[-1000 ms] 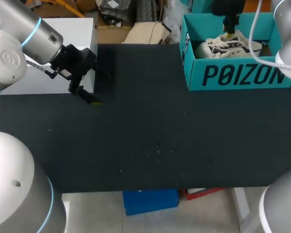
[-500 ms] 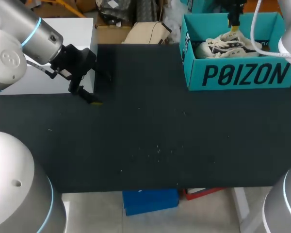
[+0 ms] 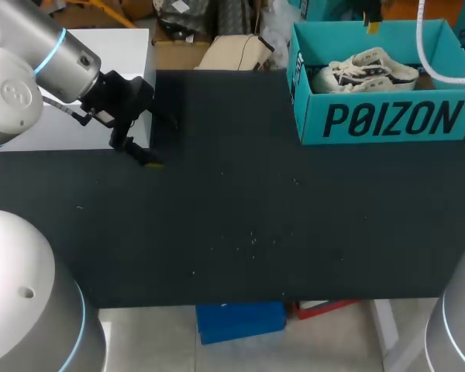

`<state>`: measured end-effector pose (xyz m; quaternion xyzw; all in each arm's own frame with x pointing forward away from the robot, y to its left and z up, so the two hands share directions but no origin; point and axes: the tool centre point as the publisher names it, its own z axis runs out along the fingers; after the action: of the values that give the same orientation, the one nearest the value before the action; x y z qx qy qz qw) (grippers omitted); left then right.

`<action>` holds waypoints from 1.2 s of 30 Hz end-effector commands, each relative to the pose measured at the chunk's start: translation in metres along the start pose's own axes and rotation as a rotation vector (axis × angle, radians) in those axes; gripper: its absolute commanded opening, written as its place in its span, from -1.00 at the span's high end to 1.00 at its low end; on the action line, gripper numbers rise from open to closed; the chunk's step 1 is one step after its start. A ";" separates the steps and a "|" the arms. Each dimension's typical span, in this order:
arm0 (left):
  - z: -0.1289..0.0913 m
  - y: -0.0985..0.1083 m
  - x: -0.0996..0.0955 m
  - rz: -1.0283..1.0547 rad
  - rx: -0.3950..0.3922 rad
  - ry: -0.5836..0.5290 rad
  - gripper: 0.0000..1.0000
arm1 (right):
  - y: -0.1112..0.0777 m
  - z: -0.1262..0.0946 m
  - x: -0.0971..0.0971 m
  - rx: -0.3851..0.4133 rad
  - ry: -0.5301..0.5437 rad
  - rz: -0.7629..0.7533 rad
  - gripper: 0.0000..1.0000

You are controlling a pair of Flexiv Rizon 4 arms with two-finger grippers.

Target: Take the shoe out of the shoebox, open the shoe tongue, remove and reinsert the insole, then place the shoe into the shoebox

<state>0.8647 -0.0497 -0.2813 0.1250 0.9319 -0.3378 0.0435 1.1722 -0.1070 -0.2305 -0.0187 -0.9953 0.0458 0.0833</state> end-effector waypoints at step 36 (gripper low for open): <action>0.001 0.000 0.001 0.001 -0.003 -0.003 -1.00 | 0.022 0.050 0.185 -0.027 -0.947 0.133 0.01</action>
<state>0.8646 -0.0498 -0.2813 0.1251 0.9319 -0.3378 0.0435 0.9944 -0.0802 -0.2402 -0.0745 -0.9956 0.0223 0.0529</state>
